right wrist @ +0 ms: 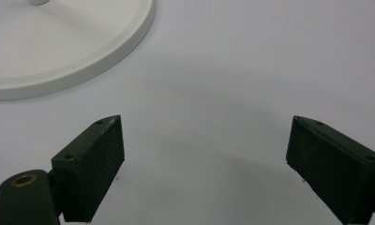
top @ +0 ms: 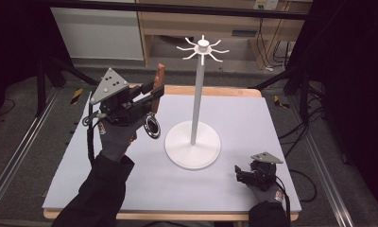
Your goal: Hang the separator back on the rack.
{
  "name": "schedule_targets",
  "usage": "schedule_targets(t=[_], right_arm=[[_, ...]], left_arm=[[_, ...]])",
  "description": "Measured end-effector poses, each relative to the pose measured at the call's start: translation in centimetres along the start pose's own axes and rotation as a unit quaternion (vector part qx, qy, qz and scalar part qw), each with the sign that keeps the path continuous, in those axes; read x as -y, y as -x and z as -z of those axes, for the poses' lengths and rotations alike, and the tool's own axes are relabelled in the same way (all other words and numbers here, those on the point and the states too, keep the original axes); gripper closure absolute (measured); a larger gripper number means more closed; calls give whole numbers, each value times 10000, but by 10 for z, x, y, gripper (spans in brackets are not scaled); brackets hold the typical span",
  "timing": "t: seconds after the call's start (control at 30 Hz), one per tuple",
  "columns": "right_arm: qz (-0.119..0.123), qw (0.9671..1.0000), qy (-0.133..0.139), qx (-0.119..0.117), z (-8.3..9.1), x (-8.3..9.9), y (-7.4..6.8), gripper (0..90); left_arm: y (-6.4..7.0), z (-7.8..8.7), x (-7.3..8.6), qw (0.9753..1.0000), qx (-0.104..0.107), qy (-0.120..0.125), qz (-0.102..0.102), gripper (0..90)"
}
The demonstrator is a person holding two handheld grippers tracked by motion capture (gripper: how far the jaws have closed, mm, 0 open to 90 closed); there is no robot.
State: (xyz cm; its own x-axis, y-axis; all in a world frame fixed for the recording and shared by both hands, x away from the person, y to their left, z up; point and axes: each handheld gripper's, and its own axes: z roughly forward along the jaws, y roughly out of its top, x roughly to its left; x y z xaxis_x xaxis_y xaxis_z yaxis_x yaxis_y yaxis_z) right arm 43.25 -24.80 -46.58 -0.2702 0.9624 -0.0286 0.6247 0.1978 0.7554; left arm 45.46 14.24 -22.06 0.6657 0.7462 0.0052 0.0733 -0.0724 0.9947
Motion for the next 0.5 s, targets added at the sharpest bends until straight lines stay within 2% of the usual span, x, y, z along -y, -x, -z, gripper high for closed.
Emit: schedule_targets(t=[0.5], right_arm=[[19, 10000, 2, -2, 0, 0, 1, 119]], left_arm=[[5, -6, -12, 9999, 57, 89, -14, 672]])
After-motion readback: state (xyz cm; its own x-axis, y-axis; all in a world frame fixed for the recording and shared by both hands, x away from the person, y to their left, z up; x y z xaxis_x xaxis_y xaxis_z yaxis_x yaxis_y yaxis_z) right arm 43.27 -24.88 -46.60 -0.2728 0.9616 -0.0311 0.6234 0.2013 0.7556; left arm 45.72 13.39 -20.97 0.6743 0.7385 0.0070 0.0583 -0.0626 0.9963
